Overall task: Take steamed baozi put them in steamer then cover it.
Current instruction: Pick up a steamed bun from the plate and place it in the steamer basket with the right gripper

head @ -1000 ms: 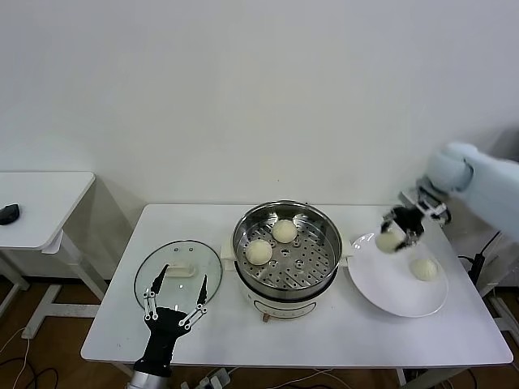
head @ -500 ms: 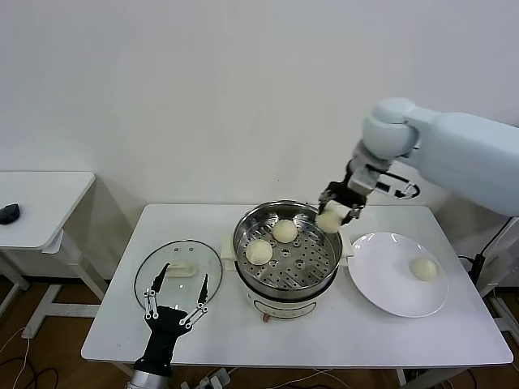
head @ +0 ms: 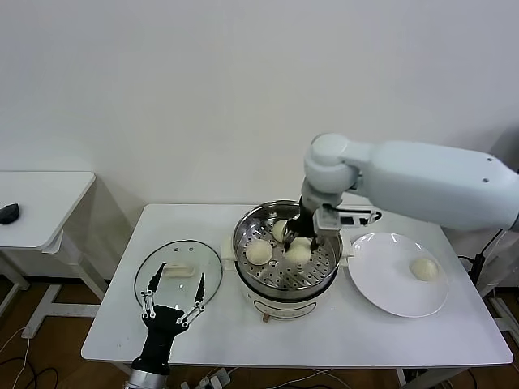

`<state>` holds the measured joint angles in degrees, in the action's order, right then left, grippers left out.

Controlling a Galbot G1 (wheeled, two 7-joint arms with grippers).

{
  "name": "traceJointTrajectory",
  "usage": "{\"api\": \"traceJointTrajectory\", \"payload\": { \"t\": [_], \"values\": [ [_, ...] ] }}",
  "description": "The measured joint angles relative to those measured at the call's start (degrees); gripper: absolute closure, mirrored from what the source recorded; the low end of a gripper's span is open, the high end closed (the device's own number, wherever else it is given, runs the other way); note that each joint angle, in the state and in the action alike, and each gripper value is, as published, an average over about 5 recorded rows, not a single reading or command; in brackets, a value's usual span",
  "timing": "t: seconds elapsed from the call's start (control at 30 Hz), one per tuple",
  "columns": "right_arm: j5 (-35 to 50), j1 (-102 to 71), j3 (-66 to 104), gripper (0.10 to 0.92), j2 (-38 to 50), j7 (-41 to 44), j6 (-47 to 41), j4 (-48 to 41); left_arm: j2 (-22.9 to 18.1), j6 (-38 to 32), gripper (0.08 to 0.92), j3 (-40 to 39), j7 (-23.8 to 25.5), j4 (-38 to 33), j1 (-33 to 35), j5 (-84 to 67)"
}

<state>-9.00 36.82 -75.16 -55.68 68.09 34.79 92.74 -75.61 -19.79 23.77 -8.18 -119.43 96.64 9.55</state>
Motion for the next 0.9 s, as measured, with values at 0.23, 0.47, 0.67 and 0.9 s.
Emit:
{"api": "traceJointTrajectory", "payload": {
  "t": [0.23, 0.47, 0.67, 0.9],
  "values": [
    [-3.1, -2.9, 0.1, 0.381, -1.6, -0.5, 2.2, -0.2, 0.0, -0.2, 0.177, 0.1, -0.1, 0.2, -0.1, -0.1],
    [-5.7, -5.4, 0.5, 0.355, -2.7, -1.2, 3.4, -0.9, 0.1, -0.3, 0.177, 0.3, -0.2, 0.4, -0.2, -0.2],
    [-7.0, -6.5, 0.7, 0.314, -3.2, -1.6, 3.6, -1.5, 0.1, -0.3, 0.177, 0.4, -0.4, 0.5, -0.2, -0.2],
    [-7.0, -6.7, 1.2, 0.207, -3.0, -1.9, 3.2, -1.6, 0.1, -0.3, 0.177, 0.6, -0.4, 0.6, -0.1, -0.2]
  ]
}}
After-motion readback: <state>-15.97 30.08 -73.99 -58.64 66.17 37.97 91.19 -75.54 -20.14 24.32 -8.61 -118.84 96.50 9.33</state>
